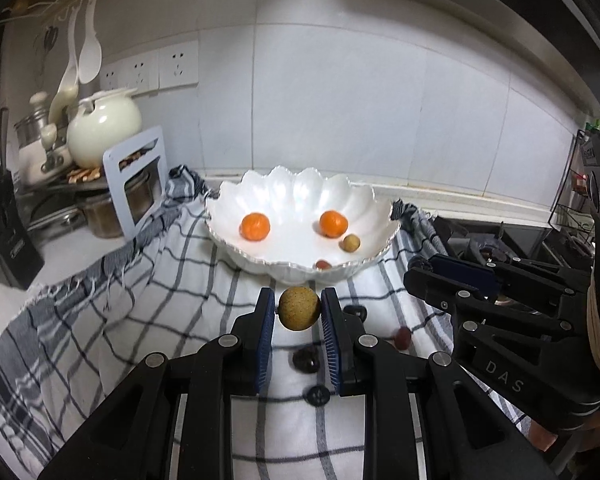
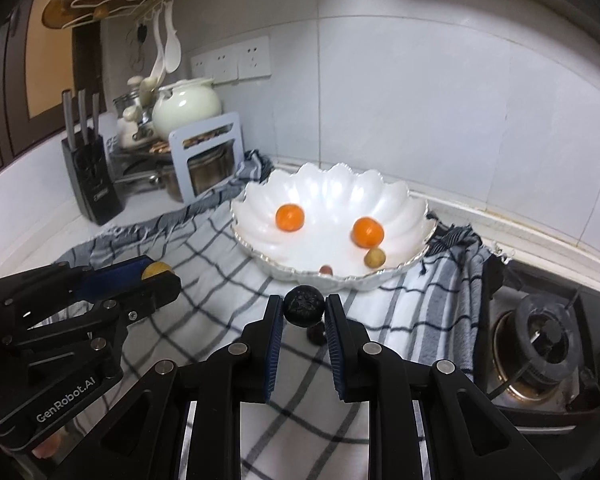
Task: Organize fruits
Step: 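Carry both fruits into the white bowl and open both tools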
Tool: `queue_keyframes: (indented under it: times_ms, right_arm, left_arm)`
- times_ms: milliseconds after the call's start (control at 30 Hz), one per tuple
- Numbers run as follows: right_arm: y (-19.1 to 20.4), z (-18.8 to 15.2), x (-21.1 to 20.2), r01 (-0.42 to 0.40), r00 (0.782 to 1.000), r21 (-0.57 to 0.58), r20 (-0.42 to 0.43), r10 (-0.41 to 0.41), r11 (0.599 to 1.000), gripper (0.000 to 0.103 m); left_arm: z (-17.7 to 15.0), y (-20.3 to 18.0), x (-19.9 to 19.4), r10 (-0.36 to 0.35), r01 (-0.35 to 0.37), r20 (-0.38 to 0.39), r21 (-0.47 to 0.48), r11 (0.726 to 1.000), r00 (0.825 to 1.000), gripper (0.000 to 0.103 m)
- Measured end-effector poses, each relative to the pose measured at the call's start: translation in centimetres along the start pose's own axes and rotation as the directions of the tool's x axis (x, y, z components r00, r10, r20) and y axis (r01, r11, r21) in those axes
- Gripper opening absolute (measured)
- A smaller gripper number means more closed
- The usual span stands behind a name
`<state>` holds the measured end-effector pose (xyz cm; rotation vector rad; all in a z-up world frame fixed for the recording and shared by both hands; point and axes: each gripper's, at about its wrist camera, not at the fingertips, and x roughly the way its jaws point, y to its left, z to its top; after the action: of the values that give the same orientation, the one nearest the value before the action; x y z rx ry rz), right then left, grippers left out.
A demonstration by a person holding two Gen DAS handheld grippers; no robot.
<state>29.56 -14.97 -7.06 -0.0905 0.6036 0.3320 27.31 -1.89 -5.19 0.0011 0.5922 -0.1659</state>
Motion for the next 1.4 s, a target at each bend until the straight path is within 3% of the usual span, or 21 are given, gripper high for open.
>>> queue_keyframes:
  times_ms: [433,900,1400]
  right_arm:
    - [0.4,3.2,0.5,0.074,0.994,0.04,0.078,-0.077,0.996,0.023]
    - [-0.5,6.4,4.8,0.09,0.994,0.074,0.057,-0.095,0.993,0.023]
    - [-1.6,8.3,10.5,0.117,0.993,0.053,-0.036,-0.116,0.992,0.023]
  left_arm:
    - [3.4,1.4,1.4,-0.037,0.035,0.049,0.042,0.998,0.998,0.024]
    - [6.9,3.2,5.5,-0.028,0.025,0.044,0.07,0.997,0.999,0.024]
    - [8.6,4.8,12.7,-0.02,0.023,-0.093,0.033,0.999,0.995,0.024]
